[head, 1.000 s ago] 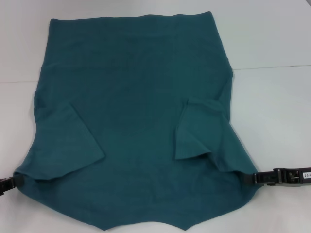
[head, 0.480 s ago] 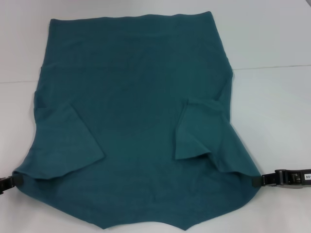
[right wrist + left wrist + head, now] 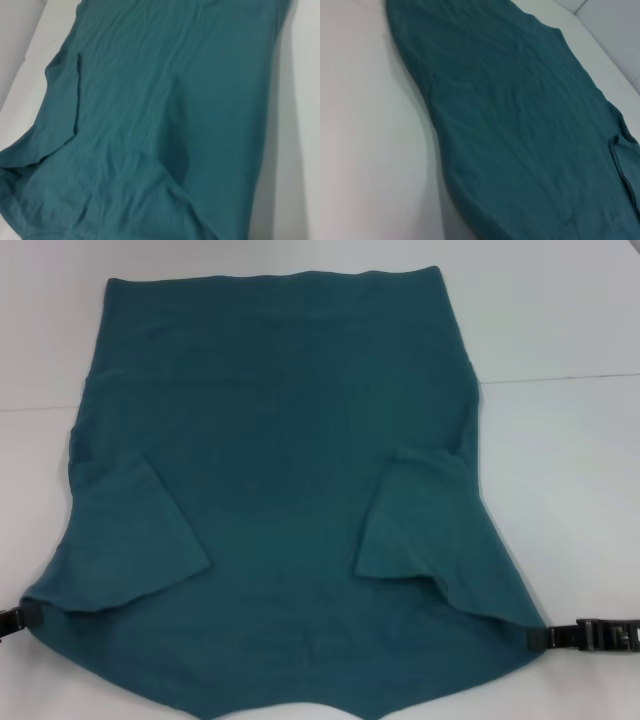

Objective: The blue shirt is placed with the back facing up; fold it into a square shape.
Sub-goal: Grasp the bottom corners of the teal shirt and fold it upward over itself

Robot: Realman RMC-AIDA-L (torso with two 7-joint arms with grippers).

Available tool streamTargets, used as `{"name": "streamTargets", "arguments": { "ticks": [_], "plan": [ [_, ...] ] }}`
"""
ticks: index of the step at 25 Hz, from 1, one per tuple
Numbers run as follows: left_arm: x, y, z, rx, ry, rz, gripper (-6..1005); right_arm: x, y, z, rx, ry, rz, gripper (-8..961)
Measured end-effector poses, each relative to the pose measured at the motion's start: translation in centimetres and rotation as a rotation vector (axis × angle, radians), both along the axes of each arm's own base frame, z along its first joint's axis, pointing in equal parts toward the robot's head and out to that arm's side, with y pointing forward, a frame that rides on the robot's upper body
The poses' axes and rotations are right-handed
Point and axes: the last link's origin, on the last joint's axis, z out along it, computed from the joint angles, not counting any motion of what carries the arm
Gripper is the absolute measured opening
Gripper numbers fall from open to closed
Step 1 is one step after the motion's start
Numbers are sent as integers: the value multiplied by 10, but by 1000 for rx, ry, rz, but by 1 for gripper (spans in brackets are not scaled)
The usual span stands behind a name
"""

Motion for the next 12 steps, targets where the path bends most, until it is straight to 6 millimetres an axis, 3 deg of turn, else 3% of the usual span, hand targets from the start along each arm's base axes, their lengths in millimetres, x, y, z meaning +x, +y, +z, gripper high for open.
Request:
{"name": "streamTargets", "arguments": {
  "ticks": [12],
  "plan": [
    [-7,-37,10,12,-102,14,18,23,-47,13,108,82,10,36]
  ]
}}
